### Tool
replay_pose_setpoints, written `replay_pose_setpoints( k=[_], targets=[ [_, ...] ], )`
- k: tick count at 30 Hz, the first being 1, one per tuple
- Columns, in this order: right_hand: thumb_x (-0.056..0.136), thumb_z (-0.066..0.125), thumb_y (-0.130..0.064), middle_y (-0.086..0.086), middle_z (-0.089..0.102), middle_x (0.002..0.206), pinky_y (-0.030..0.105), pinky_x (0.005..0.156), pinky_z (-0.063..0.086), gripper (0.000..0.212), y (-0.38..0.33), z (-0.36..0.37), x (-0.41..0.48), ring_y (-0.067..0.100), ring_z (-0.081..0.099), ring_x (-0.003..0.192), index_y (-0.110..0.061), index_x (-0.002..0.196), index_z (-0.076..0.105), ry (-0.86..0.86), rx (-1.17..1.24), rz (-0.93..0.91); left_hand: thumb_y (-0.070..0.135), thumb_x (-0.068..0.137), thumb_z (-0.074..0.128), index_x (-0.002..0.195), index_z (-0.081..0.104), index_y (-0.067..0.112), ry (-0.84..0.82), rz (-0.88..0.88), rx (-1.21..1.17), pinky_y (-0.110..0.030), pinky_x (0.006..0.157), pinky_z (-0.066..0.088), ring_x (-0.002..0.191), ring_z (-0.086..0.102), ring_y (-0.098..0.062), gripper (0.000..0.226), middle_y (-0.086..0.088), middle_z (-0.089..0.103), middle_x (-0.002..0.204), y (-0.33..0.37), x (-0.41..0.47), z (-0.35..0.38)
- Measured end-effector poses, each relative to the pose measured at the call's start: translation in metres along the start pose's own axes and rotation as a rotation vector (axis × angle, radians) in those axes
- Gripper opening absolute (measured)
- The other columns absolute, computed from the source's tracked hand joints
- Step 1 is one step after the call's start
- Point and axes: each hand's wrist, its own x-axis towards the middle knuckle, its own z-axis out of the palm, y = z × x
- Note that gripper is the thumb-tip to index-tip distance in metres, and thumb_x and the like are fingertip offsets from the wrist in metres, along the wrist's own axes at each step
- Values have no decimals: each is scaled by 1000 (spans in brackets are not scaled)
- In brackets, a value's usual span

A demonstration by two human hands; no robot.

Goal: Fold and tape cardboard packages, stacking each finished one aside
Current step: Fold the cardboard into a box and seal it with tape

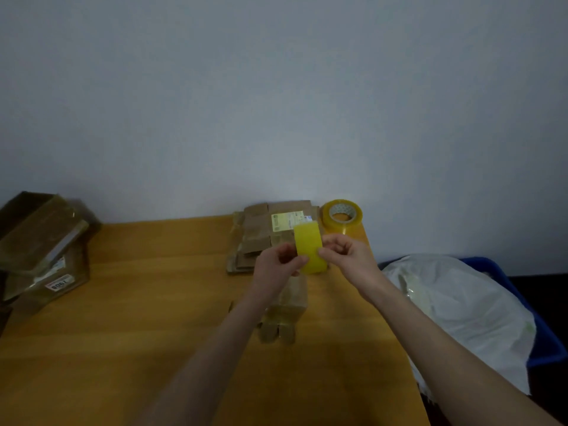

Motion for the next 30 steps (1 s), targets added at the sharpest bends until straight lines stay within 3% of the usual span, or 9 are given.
replay_pose_setpoints(
  k=[4, 7, 10, 14, 17, 20, 24, 28, 30],
  targets=[
    [86, 64, 2, 8, 71, 91, 22, 74, 53, 18, -1, -3, 4, 10, 65, 81, -13, 96, 69, -11, -34, -32, 18, 78, 78, 124, 51, 12, 147, 28, 2, -29, 78, 54, 97, 60, -14, 54, 1, 60, 113, 12, 13, -6],
    [86, 63, 6, -2, 69, 84, 15, 69, 50, 24, -5, -3, 6, 1, 64, 74, -17, 90, 67, -41, -55, -53, 24, 78, 78, 145, 33, 14, 65, 65, 134, -31, 95, 46, 119, 46, -11, 81, 2, 43, 136, 19, 29, -15],
    [86, 61, 9, -3, 68, 85, 13, 70, 49, 26, -6, -4, 9, -2, 63, 75, -16, 88, 65, -82, -82, -77, 30, 80, 76, 141, 43, 17, -3, 75, 204, -36, 102, 43, 124, 45, -10, 71, 3, 47, 136, 21, 36, -20],
    [86, 61, 8, 2, 67, 92, 13, 72, 48, 25, -4, -8, 12, -2, 62, 80, -16, 92, 64, -109, -104, -81, 25, 85, 71, 133, 51, 15, 96, 119, 160, -15, 80, 48, 109, 53, -9, 54, 6, 55, 121, 24, 36, -16],
    [86, 62, 6, 4, 68, 99, 16, 78, 49, 26, -3, -13, 16, 5, 62, 90, -19, 95, 64, -151, -167, -83, 30, 94, 58, 130, 54, 15, 123, 15, 69, -19, 79, 47, 101, 56, -11, 39, 2, 60, 112, 28, 40, -19],
    [88, 61, 5, 7, 68, 102, 16, 79, 49, 24, -1, -17, 17, 10, 62, 91, -16, 99, 63, -205, -225, -76, 26, 91, 62, 103, 68, 16, 80, 34, 136, -20, 74, 46, 86, 57, -8, 16, 2, 65, 95, 30, 43, -23],
    [91, 58, 0, 9, 67, 105, 17, 79, 49, 19, -2, -18, 15, 11, 61, 93, -12, 106, 62, -223, -197, -34, 16, 88, 66, 82, 65, 12, 176, -18, 101, -11, 59, 44, 71, 54, -7, 7, 2, 61, 76, 24, 45, -18],
    [91, 65, -20, -10, 66, 89, 20, 70, 46, 12, -1, -9, 13, 0, 59, 79, -20, 103, 65, -299, -350, 0, 18, 89, 64, 80, 63, 12, 275, -55, 131, -27, 63, 49, 72, 57, -14, 11, 0, 61, 75, 12, 38, 1],
    [89, 66, -25, -10, 56, 71, 23, 61, 37, 8, 3, -8, 12, 2, 50, 63, -22, 83, 62, -285, -457, -23, 20, 90, 64, 80, 62, 14, 297, -78, 157, -18, 60, 47, 71, 56, -10, 12, 2, 61, 76, 6, 31, 6]
  ],
)
